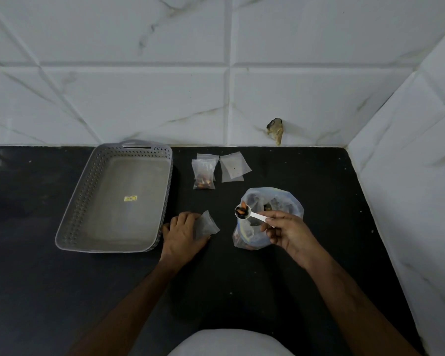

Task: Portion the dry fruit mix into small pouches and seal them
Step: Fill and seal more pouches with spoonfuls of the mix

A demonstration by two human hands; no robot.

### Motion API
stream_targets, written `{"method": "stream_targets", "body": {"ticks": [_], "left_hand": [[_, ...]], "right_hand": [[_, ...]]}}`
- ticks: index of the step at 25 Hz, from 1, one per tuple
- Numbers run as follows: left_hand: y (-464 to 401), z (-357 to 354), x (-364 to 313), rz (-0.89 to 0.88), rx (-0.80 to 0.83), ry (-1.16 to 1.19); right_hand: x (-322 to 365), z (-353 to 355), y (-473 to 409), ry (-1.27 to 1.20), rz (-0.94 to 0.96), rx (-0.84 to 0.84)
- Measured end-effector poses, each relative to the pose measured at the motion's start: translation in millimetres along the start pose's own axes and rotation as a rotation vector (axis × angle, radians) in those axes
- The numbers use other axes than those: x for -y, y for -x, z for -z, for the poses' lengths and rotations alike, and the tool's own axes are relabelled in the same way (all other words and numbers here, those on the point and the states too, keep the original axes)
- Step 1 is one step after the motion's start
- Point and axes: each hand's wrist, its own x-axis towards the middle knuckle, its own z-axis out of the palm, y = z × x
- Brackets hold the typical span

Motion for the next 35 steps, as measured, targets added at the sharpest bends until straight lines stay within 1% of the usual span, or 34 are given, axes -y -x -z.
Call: {"method": "stream_targets", "body": {"ticks": [2, 6, 10, 14, 17, 19, 20, 21, 22, 23, 24, 25, 27, 28, 31, 32, 33, 35], "left_hand": [[1, 2, -4, -0.05, -0.033, 0.095], [5, 12, -17, -0.213, -0.117, 0.332], [8, 29, -40, -0.306, -0.187, 0.428], [10, 38, -49, -0.344, -0.221, 0.493], [11, 41, -49, -0.37, -0.239, 0.521], [11, 42, -49, -0.41, -0.243, 0.531], [11, 43, -51, -0.428, -0.246, 0.557], [11, 44, -54, -0.433, -0.25, 0.607], [10, 46, -59, -0.426, -0.254, 0.679], [10, 48, -63, -0.417, -0.262, 0.752], [9, 50, -68, -0.411, -0.279, 0.813], [9, 51, -73, -0.408, -0.301, 0.857], [7, 54, -79, -0.405, -0.329, 0.932], [6, 54, -81, -0.406, -0.335, 0.962], [7, 57, -83, -0.42, -0.326, 0.991], [7, 57, -83, -0.423, -0.323, 0.983], [6, 57, -81, -0.424, -0.322, 0.971], [5, 57, -80, -0.414, -0.327, 0.951]], "right_hand": [[2, -2, 2, 0.003, 0.011, 0.013], [9, -11, 8, 0.002, 0.043, 0.046], [18, -22, 17, 0.043, 0.128, 0.063], [30, -30, 28, 0.194, 0.216, 0.019], [37, -35, 40, 0.42, 0.334, 0.013], [37, -39, 43, 0.67, 0.488, -0.026], [37, -44, 45, 0.802, 0.612, -0.06], [39, -46, 46, 0.942, 0.795, -0.1], [40, -47, 46, 1.116, 1.008, -0.128], [43, -48, 46, 1.313, 1.18, -0.16], [47, -48, 46, 1.48, 1.279, -0.194], [51, -48, 48, 1.573, 1.281, -0.198], [56, -50, 54, 1.595, 1.297, -0.199], [56, -49, 54, 1.598, 1.34, -0.205], [56, -46, 54, 1.633, 1.364, -0.183], [55, -45, 51, 1.578, 1.378, -0.209], [53, -45, 51, 1.452, 1.345, -0.219], [49, -46, 51, 1.085, 1.212, -0.239]]}}
